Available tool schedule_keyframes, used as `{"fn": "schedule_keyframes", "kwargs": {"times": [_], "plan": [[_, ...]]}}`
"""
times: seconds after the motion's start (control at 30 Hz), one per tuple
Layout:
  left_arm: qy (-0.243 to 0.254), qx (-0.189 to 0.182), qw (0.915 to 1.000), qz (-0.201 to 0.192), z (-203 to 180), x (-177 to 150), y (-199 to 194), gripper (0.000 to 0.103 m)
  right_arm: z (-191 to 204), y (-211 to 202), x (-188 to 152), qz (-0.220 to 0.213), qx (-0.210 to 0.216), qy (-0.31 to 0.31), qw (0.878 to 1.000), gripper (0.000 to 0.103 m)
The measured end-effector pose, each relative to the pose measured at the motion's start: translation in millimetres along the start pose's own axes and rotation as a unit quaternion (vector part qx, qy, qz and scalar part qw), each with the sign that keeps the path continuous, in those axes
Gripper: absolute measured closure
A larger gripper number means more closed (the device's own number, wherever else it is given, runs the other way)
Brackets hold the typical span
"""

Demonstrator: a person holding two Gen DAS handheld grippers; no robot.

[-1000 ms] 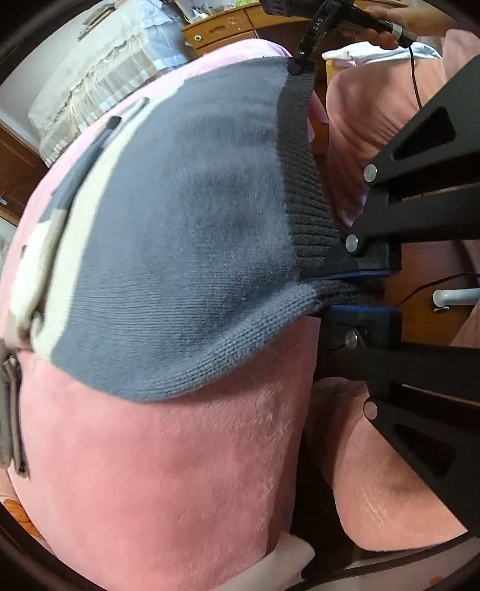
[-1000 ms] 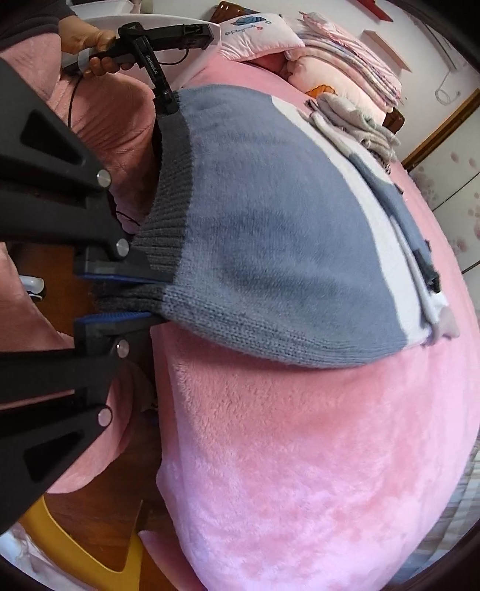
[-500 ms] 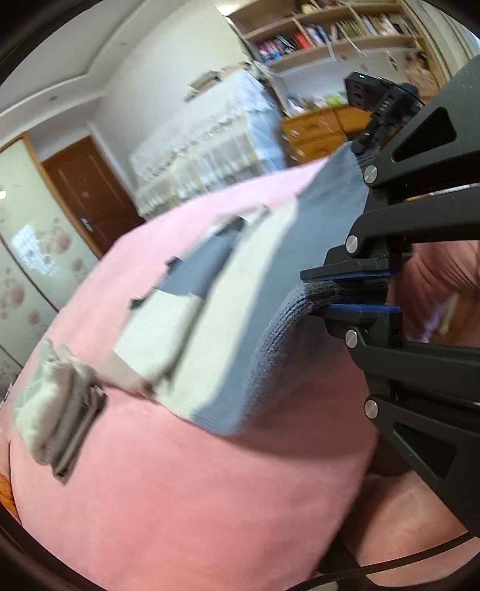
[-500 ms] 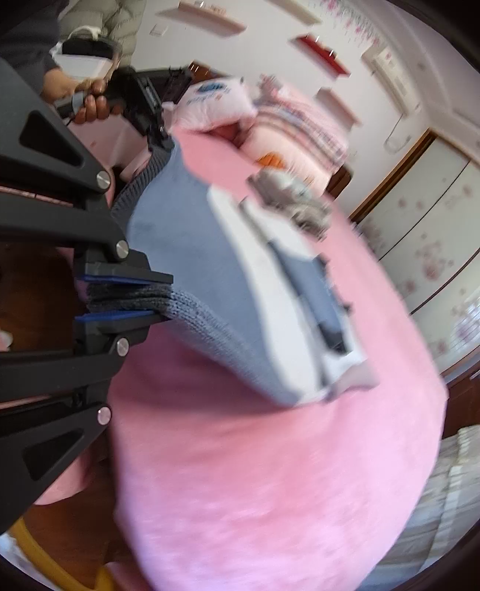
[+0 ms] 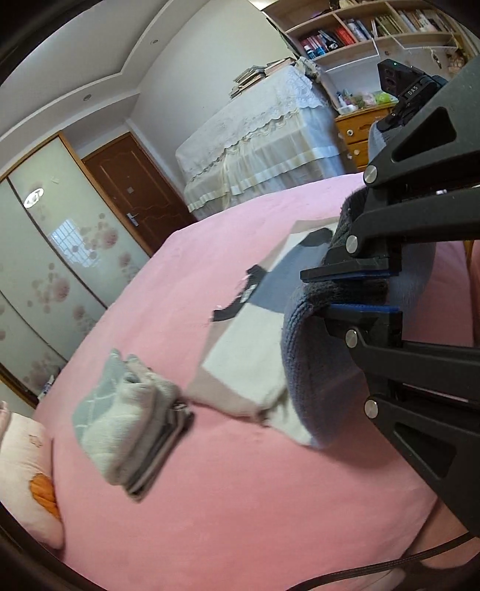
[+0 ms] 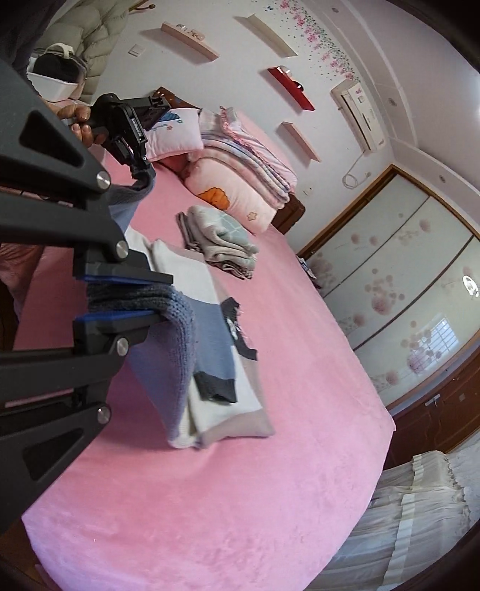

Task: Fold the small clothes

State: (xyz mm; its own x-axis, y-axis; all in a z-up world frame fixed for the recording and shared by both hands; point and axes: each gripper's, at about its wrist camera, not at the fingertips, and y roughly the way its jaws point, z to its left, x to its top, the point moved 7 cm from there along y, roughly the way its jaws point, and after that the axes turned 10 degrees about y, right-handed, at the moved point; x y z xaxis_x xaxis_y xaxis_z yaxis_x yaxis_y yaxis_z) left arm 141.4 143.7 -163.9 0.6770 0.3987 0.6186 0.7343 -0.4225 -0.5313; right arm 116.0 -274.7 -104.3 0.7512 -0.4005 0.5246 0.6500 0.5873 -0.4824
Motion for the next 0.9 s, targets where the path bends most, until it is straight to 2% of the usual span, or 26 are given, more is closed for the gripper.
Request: {"fn": "schedule_keyframes", "kwargs": {"times": [0.27, 0.43, 0.63, 0.73, 0.9], "plan": [[0.011, 0.015, 0.9997, -0.014, -6.6, 39.5, 7.7, 0.096, -1.2, 7.3, 28.4, -0.015, 0.001, 0.003, 1.0, 0.092], [-0.007, 0.027, 0.9994, -0.022, -5.5, 69.7, 26.4, 0.096, -2.9, 29.1, 61.5, -0.029, 0.003, 0.024, 0.999, 0.092], [-0.022, 0.046, 0.9985, -0.022, 6.3, 112.6, 75.9, 0.096, -12.5, 73.8, 108.8, -0.04, -0.012, 0.049, 0.998, 0.092], [-0.025, 0.066, 0.9974, -0.012, 18.5, 130.1, 111.0, 0.095, -27.8, 109.7, 133.6, -0.04, -0.037, 0.064, 0.996, 0.092], [-0.052, 0.094, 0.994, 0.017, 48.0, 138.8, 172.1, 0.095, -65.7, 170.9, 152.6, -0.021, -0.077, 0.101, 0.992, 0.092]]}}
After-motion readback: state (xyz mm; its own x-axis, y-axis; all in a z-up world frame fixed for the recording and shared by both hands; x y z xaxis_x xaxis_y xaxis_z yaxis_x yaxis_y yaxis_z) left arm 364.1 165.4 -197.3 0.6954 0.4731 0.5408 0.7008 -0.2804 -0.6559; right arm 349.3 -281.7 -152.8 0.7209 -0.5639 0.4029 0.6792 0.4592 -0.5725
